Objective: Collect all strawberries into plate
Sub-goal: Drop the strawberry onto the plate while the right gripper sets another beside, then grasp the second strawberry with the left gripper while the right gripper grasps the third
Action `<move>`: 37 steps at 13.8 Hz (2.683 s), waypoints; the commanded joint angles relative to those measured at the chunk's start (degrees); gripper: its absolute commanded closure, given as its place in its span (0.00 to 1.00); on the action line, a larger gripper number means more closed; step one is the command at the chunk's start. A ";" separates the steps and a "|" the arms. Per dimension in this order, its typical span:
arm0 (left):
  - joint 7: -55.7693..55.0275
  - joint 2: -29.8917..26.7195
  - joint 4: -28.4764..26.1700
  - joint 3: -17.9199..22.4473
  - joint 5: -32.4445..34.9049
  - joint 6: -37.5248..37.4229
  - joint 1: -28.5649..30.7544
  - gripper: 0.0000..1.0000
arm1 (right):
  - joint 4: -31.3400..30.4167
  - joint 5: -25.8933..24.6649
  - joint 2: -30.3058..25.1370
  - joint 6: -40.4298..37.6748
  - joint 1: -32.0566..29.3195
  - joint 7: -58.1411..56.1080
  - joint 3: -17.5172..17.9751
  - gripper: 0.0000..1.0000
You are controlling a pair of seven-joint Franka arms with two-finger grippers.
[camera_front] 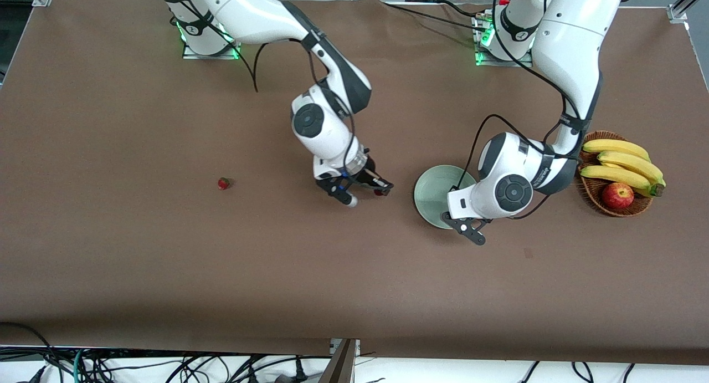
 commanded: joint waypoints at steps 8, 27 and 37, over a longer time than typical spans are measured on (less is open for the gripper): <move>1.18 -2.37 -0.96 -0.71 1.20 0.13 0.07 0.00 | -0.50 -5.70 1.88 -2.96 0.13 -6.09 -1.96 0.13; -11.74 15.12 15.13 -3.00 0.41 31.07 -8.28 0.06 | -29.73 -2.28 -15.68 -27.96 -6.29 -71.94 -29.40 0.02; -11.92 11.27 12.85 -3.09 0.50 24.78 -7.49 1.00 | -45.86 1.67 -20.10 -10.02 -6.02 -72.03 -25.88 0.39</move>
